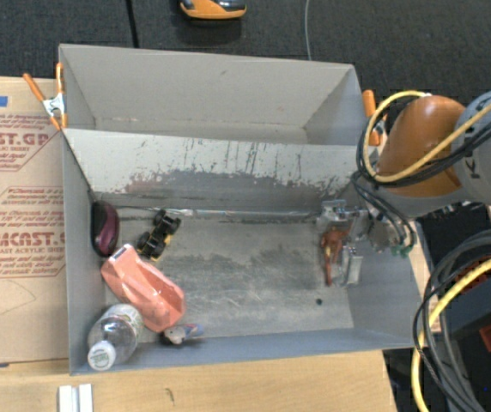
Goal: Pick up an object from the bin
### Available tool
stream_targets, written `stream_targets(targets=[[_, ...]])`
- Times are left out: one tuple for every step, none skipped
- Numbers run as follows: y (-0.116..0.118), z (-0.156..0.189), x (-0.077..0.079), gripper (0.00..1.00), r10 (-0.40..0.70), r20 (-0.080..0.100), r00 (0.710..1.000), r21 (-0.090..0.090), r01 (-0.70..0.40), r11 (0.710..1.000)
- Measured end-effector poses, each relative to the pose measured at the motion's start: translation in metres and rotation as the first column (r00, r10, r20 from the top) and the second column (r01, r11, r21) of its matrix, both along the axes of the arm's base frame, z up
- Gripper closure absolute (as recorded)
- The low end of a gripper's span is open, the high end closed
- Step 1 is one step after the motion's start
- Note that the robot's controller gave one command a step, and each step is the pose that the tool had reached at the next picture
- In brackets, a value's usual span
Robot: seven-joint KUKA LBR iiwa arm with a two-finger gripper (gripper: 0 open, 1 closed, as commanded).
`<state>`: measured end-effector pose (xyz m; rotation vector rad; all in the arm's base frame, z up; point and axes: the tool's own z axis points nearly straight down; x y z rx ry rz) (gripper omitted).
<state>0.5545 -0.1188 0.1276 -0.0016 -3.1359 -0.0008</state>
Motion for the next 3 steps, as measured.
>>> stream_targets(targets=[[0.0,0.005,0.002,0.0,0.001,0.007,1.0,-0.001,-0.001,1.0],[-0.025,-0.029,0.026,1.0,-0.033,0.012,0.999,-0.002,0.033,0.999],[-0.025,-0.029,0.026,1.0,-0.033,0.012,0.999,-0.002,0.033,0.999]])
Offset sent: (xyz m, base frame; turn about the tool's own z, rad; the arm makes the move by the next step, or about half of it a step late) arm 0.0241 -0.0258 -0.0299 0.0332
